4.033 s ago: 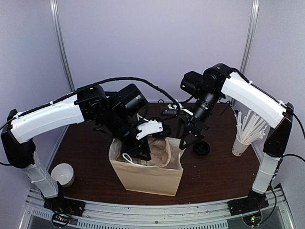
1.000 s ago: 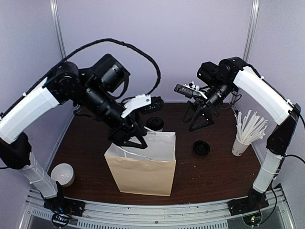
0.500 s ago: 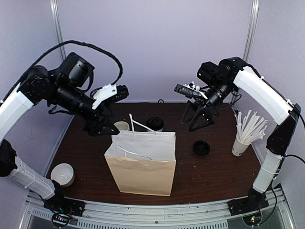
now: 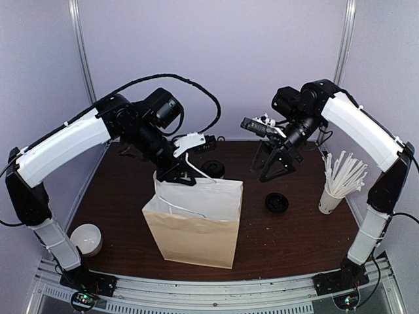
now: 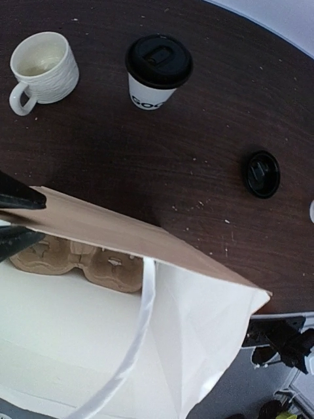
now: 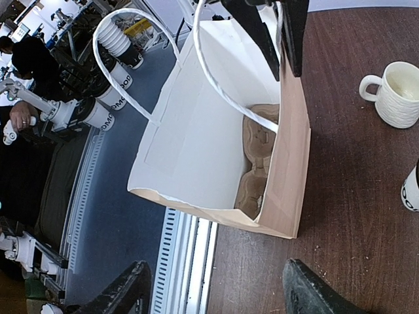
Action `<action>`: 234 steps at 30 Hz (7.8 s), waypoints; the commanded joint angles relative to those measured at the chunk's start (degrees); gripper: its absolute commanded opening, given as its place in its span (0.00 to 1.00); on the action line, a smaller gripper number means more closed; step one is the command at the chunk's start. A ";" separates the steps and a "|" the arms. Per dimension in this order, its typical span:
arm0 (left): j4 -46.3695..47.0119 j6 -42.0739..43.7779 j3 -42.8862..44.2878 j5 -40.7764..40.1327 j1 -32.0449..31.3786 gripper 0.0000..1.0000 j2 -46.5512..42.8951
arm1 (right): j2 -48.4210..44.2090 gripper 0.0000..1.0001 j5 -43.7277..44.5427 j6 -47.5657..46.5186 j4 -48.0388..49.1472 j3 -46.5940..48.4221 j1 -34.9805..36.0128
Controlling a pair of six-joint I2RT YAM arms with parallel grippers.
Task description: Pack the takeout coffee
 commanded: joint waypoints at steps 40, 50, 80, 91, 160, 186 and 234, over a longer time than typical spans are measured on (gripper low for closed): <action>16.51 -0.52 -4.27 -15.26 -16.55 0.18 -4.12 | 0.99 0.70 -3.70 -2.21 -8.24 -0.72 -13.19; 22.54 7.32 -2.41 -25.44 -16.46 0.00 -1.67 | 0.73 0.69 -3.82 -2.11 -8.39 -0.65 -13.19; 27.89 1.26 -15.47 -14.98 -19.25 0.34 -11.18 | 2.04 0.68 -4.88 -2.61 -8.90 -0.53 -13.18; 27.84 -0.16 -14.55 -13.72 -25.70 0.31 -10.30 | 2.12 0.68 -5.50 -2.55 -9.05 -0.83 -13.02; 5.19 -12.36 -18.15 -5.61 5.94 0.00 -18.93 | 19.88 0.77 24.96 24.20 18.88 16.37 0.27; 13.96 -18.10 -22.44 -18.47 7.28 0.98 -27.37 | 39.40 0.98 37.47 30.05 24.07 34.63 4.42; 22.97 -16.68 -24.48 -11.58 7.32 0.98 -27.47 | 5.90 0.81 36.30 25.11 27.53 -6.12 4.27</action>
